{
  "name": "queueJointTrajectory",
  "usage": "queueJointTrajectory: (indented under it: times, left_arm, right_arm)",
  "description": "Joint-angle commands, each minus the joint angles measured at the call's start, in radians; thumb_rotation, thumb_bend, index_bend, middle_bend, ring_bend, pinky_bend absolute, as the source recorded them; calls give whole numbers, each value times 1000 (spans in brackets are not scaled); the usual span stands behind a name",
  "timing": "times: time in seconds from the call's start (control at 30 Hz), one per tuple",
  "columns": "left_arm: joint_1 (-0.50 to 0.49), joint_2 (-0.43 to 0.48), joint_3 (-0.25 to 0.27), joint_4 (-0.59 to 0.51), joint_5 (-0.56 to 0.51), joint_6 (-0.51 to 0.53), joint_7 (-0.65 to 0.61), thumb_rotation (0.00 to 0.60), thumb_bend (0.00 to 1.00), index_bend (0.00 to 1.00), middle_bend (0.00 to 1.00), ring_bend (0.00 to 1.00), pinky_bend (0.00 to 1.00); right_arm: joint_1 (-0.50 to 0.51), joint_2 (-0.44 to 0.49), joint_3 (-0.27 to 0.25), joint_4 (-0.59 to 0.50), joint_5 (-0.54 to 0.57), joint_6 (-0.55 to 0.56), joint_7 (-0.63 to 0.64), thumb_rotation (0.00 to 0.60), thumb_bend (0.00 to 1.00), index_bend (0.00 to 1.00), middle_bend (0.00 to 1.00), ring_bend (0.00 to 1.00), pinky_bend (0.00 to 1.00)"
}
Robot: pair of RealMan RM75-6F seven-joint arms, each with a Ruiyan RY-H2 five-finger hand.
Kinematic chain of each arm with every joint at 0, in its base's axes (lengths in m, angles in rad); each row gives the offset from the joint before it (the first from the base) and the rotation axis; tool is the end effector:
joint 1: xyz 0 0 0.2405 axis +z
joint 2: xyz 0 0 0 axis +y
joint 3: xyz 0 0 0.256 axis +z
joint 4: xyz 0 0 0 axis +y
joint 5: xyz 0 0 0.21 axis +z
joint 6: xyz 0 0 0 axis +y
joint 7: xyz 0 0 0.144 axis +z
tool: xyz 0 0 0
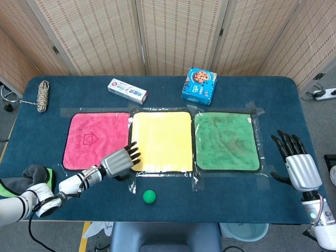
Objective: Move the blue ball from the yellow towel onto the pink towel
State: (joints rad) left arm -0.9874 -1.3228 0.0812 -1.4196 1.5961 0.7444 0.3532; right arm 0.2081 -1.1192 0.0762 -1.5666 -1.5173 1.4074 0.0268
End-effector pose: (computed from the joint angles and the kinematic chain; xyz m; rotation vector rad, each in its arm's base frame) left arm -0.1441 0.3487 0.0046 -2.4673 -0.0677 -0.5317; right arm -0.2948 -0.2250 0.1563 1.4962 -0.8409 0.9621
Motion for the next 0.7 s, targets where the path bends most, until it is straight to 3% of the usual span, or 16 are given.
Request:
queueJointTrajectory:
  times: [0.03, 0.17, 0.27, 0.4, 0.7]
  left_arm:
    - [6, -17, 0, 27, -9, -13, 19, 335, 460, 213, 164, 115, 0]
    - [18, -41, 8, 68, -8, -14, 53, 389, 460, 220, 147, 105, 0]
    - [31, -64, 8, 105, -2, 5, 84, 497, 460, 219, 143, 101, 0]
    - [43, -84, 1, 135, -10, 13, 83, 579, 459, 217, 142, 101, 0]
    - [49, -111, -12, 175, -26, 6, 93, 598, 459, 203, 130, 96, 0]
  right_arm:
    - [-1, -1, 1, 2, 3, -1, 3, 600, 85, 0, 0, 0, 0]
    - [-1, -2, 1, 4, 3, -3, 5, 600, 85, 0, 0, 0, 0]
    - [0, -3, 2, 4, 2, -5, 5, 600, 85, 0, 0, 0, 0]
    - [1, -3, 3, 1, 0, -5, 2, 600, 85, 0, 0, 0, 0]
    - [-2, 2, 5, -10, 4, -3, -7, 600, 85, 0, 0, 0, 0]
